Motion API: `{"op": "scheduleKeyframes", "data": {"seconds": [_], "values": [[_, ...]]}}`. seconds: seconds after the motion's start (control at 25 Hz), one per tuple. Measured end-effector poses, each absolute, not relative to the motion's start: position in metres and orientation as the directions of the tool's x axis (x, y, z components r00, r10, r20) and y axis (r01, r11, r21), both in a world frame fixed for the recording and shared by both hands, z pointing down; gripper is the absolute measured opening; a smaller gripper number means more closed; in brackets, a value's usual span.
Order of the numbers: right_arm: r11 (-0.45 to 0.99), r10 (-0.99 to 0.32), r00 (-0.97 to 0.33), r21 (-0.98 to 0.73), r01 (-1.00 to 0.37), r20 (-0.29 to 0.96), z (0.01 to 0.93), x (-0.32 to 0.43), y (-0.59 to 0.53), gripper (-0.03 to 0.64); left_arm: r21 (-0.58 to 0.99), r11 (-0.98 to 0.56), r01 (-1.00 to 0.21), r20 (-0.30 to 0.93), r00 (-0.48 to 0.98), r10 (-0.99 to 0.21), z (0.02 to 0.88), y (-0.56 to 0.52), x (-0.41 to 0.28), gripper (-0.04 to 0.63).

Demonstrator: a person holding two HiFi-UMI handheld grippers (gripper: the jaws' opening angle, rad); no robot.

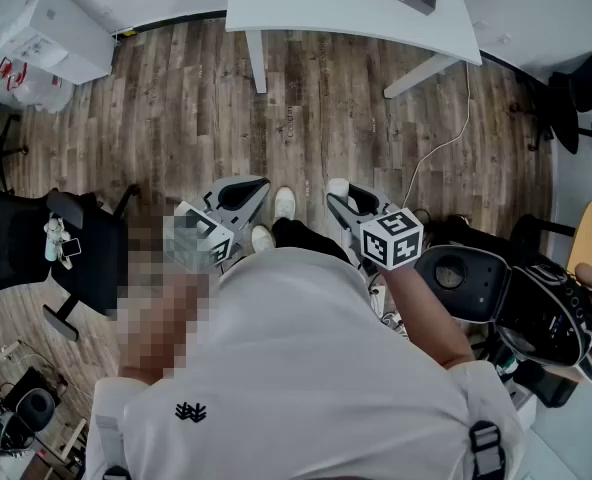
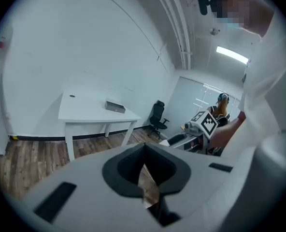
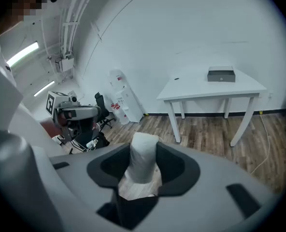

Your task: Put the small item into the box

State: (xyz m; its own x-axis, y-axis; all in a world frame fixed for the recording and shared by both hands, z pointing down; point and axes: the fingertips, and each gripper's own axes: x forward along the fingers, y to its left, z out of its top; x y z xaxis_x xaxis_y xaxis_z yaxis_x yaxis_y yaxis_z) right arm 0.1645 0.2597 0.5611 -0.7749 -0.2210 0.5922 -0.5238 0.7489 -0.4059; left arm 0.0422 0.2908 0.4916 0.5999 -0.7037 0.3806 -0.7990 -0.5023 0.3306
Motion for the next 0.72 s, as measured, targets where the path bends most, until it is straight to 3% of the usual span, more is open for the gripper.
{"op": "scheduleKeyframes", "data": {"seconds": [0.36,0.72], "values": [[0.745,-0.222,-0.797,-0.430,-0.510,0.562,0.552,0.158,0.194,0.173,0.296,-0.490,-0.820,0.423,0.572,-0.702,0.477,0.229,0.035,0.006],[0.661,-0.253,-0.789,-0.496,-0.563,0.559,0.553,0.152,0.156,0.175,0.314,-0.551,-0.774,0.408,0.633,-0.658,0.467,0.185,0.036,0.006]]}}
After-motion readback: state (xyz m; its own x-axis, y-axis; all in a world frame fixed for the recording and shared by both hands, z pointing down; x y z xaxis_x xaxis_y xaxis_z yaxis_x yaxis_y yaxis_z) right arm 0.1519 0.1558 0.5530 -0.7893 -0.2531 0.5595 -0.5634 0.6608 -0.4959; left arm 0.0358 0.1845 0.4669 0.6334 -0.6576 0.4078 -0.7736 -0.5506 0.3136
